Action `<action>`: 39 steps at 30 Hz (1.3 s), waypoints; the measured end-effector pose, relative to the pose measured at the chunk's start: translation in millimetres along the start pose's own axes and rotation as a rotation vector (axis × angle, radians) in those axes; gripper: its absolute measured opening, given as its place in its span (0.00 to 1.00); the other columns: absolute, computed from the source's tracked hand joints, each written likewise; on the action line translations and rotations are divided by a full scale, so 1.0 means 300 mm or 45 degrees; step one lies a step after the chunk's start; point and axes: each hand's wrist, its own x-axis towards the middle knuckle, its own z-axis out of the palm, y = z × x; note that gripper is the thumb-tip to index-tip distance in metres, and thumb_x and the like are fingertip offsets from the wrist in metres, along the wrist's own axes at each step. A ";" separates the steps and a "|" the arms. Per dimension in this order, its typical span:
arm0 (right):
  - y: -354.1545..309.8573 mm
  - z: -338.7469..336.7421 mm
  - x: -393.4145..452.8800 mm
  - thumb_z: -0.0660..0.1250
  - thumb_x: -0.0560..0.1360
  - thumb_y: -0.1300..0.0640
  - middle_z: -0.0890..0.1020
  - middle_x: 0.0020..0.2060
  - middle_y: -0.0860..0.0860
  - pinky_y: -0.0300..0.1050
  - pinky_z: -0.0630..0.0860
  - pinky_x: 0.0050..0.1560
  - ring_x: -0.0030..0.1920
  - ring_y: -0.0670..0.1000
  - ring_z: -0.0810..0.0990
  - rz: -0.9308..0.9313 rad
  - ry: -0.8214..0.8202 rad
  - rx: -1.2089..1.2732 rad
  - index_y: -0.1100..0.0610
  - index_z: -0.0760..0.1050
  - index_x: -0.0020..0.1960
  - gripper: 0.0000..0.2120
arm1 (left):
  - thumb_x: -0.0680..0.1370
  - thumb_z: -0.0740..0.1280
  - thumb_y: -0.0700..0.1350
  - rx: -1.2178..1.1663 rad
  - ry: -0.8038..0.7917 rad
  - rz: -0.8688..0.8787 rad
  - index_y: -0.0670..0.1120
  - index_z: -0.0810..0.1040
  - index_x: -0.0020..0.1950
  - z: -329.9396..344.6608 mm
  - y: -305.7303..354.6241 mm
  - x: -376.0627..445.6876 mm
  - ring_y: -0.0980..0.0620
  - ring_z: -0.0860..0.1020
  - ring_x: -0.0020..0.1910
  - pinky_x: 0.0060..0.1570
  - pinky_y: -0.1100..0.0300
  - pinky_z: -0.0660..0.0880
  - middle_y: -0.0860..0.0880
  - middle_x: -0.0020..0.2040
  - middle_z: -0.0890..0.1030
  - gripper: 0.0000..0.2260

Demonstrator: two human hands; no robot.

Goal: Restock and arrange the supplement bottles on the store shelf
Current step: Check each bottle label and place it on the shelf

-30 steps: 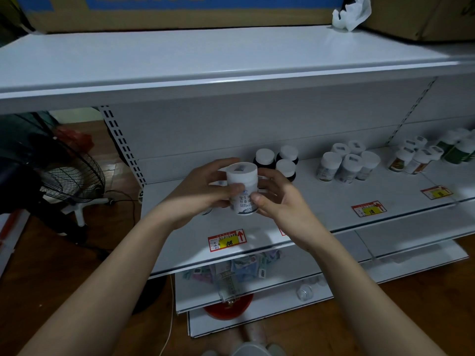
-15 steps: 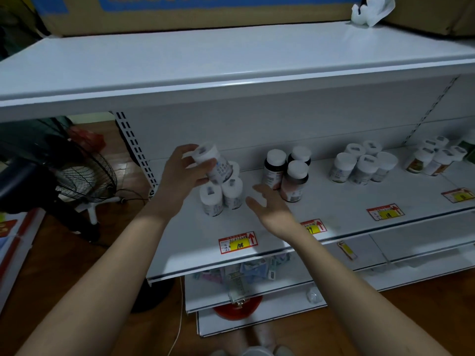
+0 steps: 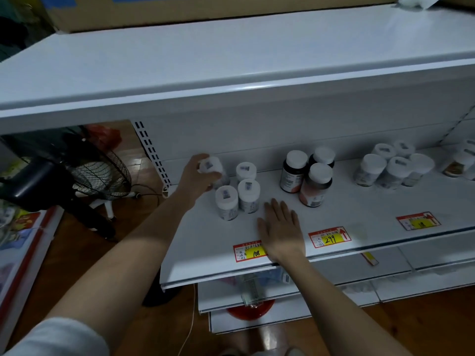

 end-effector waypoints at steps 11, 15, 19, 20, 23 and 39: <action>0.010 0.012 0.011 0.47 0.83 0.41 0.51 0.81 0.50 0.50 0.42 0.79 0.80 0.51 0.47 0.022 0.021 -0.015 0.52 0.52 0.81 0.29 | 0.77 0.71 0.37 0.012 -0.195 -0.144 0.51 0.73 0.69 -0.003 -0.070 0.014 0.55 0.78 0.52 0.46 0.59 0.77 0.52 0.59 0.77 0.23; 0.009 0.011 0.008 0.45 0.82 0.40 0.51 0.81 0.50 0.50 0.42 0.79 0.80 0.51 0.47 0.014 0.012 -0.010 0.52 0.52 0.81 0.31 | 0.77 0.70 0.37 -0.001 -0.247 -0.161 0.52 0.72 0.70 0.004 -0.076 0.008 0.49 0.77 0.60 0.54 0.55 0.76 0.49 0.66 0.77 0.23; 0.006 0.005 0.010 0.42 0.80 0.39 0.52 0.81 0.50 0.50 0.42 0.79 0.80 0.51 0.47 0.016 0.023 0.000 0.52 0.53 0.81 0.32 | 0.78 0.70 0.39 0.061 -0.210 -0.127 0.51 0.72 0.72 0.007 -0.068 0.012 0.49 0.76 0.59 0.55 0.56 0.74 0.48 0.67 0.77 0.23; 0.005 0.004 0.010 0.43 0.81 0.39 0.52 0.81 0.50 0.50 0.42 0.79 0.80 0.51 0.47 0.015 0.023 0.002 0.52 0.53 0.81 0.32 | 0.78 0.70 0.40 0.108 -0.184 -0.088 0.50 0.71 0.72 0.009 -0.061 0.016 0.50 0.76 0.59 0.54 0.58 0.73 0.48 0.66 0.77 0.23; 0.004 0.004 0.005 0.43 0.80 0.38 0.52 0.81 0.50 0.50 0.43 0.79 0.80 0.51 0.47 0.015 0.026 0.000 0.52 0.53 0.80 0.32 | 0.77 0.72 0.41 0.356 -0.113 0.102 0.48 0.73 0.71 0.021 -0.024 0.038 0.50 0.75 0.61 0.50 0.61 0.71 0.47 0.64 0.76 0.22; 0.005 0.010 0.005 0.39 0.78 0.37 0.56 0.80 0.51 0.51 0.44 0.79 0.80 0.53 0.50 0.001 0.081 0.013 0.52 0.58 0.79 0.35 | 0.70 0.77 0.53 1.286 -0.342 0.298 0.47 0.75 0.35 0.208 0.065 0.152 0.44 0.79 0.44 0.40 0.58 0.68 0.45 0.39 0.79 0.15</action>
